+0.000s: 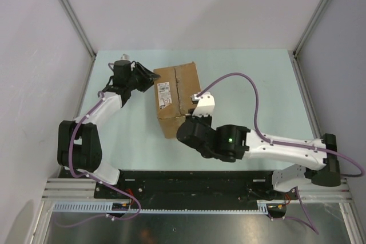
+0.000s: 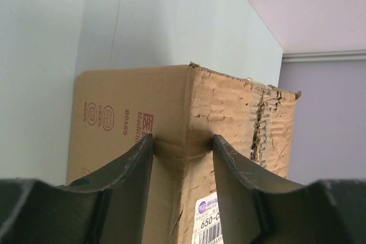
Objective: Unpack the express box
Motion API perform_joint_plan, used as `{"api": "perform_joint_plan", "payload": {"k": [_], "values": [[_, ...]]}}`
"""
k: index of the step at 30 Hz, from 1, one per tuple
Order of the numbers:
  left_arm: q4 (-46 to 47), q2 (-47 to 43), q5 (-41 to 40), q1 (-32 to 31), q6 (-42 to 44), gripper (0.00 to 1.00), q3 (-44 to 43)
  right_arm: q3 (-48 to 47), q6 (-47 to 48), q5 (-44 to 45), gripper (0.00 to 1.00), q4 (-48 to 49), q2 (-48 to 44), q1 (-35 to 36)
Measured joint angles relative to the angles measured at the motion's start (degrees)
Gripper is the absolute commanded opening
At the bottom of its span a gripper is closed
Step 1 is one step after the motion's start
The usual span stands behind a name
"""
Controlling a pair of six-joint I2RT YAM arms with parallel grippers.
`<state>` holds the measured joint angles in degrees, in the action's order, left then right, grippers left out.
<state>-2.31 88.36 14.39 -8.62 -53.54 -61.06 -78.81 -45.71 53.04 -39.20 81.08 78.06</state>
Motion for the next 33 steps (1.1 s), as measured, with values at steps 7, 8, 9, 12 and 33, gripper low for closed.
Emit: {"api": "perform_joint_plan", "payload": {"k": [7,8,9,12,33], "values": [[-1.88,-0.24,-0.66,-0.15,1.14,0.58,-0.92,0.48,-2.58,1.11,0.00,-5.62,-7.54,2.99],[-2.14,-0.24,-0.68,-0.22,1.42,0.64,-1.05,0.48,-2.29,1.49,0.00,-5.66,-8.35,2.97],[-2.45,-0.24,-0.68,-0.24,1.70,0.67,-1.22,0.48,-2.03,1.84,0.00,-5.64,-8.98,2.91],[-3.76,-0.39,-0.61,-0.24,2.91,0.77,-1.64,0.70,-0.17,1.42,0.00,-5.16,-10.10,1.75],[-4.79,20.24,4.98,0.57,16.79,0.61,-31.93,21.44,27.10,-52.89,0.00,8.04,-22.25,-24.87]]}}
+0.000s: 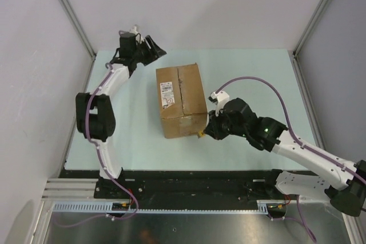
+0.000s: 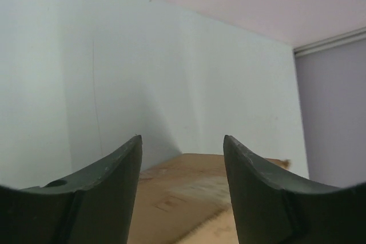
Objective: Unpack the express box
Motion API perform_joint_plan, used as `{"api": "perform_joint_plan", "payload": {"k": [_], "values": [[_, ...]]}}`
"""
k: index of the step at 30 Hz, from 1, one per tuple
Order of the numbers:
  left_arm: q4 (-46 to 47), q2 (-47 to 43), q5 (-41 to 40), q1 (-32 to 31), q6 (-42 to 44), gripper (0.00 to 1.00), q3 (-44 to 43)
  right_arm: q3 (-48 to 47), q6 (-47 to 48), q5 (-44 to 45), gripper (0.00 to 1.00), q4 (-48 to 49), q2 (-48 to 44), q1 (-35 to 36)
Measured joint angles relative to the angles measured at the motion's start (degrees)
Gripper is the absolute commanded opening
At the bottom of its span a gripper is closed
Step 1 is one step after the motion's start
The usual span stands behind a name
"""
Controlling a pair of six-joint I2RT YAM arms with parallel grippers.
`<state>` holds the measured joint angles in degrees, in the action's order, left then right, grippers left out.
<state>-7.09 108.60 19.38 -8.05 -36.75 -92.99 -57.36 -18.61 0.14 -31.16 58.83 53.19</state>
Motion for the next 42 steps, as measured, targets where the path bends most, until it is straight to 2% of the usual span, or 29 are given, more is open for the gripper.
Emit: {"api": "perform_joint_plan", "payload": {"k": [4,7,14,23,33,42], "values": [[-1.05,6.54,1.99,0.11,1.40,0.51,-2.01,2.75,0.76,-1.88,0.00,0.35,1.73,-1.81],[-2.14,8.09,3.45,0.09,2.97,0.47,-2.01,3.69,0.72,-2.16,0.00,1.88,3.37,-3.26],[-1.62,6.67,8.44,0.09,8.50,0.45,0.11,3.78,-0.39,-2.12,0.00,7.43,8.61,-7.80],[0.81,-2.29,8.98,1.07,12.00,0.41,10.88,3.78,-0.83,-1.68,0.00,8.33,10.19,-11.17],[4.52,-17.22,1.44,1.44,12.52,0.41,26.86,2.75,0.87,-0.85,0.00,8.22,11.54,-15.85],[6.10,-32.20,-3.37,1.49,11.10,0.41,41.33,-1.77,4.07,1.88,0.00,10.56,17.51,-20.50]]}}
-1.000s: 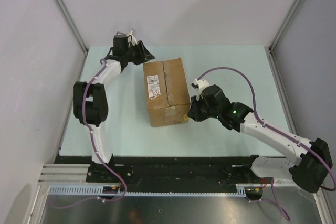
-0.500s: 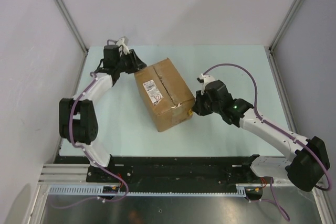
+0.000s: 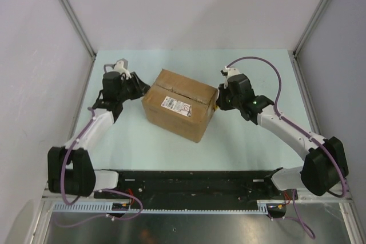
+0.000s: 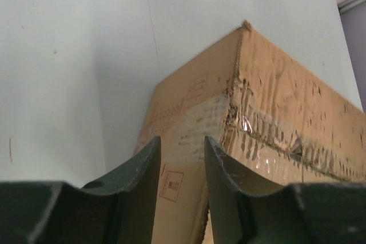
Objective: Unpack the express box
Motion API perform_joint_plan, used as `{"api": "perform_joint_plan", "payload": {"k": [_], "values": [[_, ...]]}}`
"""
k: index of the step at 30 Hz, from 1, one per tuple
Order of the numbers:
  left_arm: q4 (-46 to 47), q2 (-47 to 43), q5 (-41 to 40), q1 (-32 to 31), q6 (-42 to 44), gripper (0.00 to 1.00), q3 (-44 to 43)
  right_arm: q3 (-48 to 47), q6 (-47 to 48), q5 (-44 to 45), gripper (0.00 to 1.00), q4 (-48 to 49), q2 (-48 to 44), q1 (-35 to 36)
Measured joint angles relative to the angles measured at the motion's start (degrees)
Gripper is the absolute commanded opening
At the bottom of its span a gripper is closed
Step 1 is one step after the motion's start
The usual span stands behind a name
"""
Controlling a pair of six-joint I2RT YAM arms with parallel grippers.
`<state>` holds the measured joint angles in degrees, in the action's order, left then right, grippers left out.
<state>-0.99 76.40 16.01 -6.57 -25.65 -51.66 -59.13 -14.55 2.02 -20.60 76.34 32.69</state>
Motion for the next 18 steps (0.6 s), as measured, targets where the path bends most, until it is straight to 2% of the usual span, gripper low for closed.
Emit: {"api": "perform_joint_plan", "payload": {"k": [8,12,18], "values": [[-1.18,-14.93,-1.62,-1.95,-3.96,0.45,13.75,-1.22,1.09,4.59,0.00,8.61,5.25,-2.27],[-4.55,-19.87,-2.99,-3.56,-4.98,0.54,17.79,-1.36,-0.48,4.83,0.00,9.84,5.81,-3.43],[-8.81,-21.86,-6.54,-4.35,-3.65,0.70,16.59,-1.38,-2.93,6.86,0.00,8.96,3.45,-4.90]]}}
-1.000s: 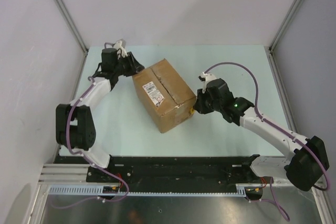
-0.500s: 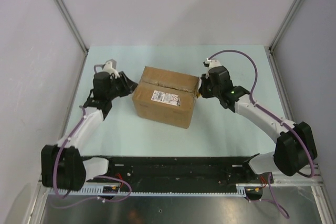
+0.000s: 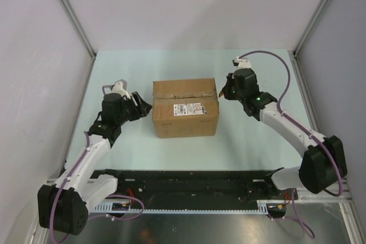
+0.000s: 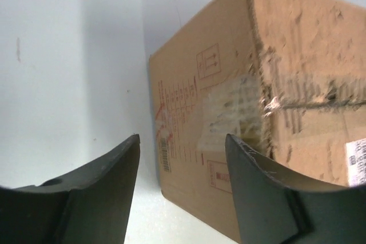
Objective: Unpack the express box
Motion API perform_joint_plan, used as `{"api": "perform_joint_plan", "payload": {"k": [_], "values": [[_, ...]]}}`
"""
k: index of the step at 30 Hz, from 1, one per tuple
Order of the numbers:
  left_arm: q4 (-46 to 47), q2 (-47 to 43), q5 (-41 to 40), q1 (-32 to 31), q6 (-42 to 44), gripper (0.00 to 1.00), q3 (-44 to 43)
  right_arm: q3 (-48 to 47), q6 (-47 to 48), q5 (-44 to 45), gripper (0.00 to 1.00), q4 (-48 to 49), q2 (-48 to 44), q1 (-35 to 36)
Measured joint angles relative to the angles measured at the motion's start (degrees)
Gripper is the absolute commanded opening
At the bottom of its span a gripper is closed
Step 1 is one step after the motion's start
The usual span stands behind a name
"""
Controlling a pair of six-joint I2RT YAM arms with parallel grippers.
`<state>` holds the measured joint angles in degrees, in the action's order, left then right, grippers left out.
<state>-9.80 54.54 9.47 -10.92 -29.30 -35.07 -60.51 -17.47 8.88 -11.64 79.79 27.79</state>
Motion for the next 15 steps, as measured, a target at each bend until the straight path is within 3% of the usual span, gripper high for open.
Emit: {"api": "perform_joint_plan", "payload": {"k": [6,10,15], "values": [[-1.66,0.70,-5.46,-1.18,4.11,0.79,-9.62,-0.07,-2.56,5.49,0.00,-1.84,-11.26,-0.33],[-1.27,4.94,-6.95,-6.54,7.48,0.82,-19.50,-0.85,-4.68,8.11,0.00,-1.86,-17.92,0.66],[0.02,13.97,-6.80,-14.64,11.43,0.86,-29.92,-1.07,-6.62,10.10,0.00,-1.92,-19.91,3.28]]}}
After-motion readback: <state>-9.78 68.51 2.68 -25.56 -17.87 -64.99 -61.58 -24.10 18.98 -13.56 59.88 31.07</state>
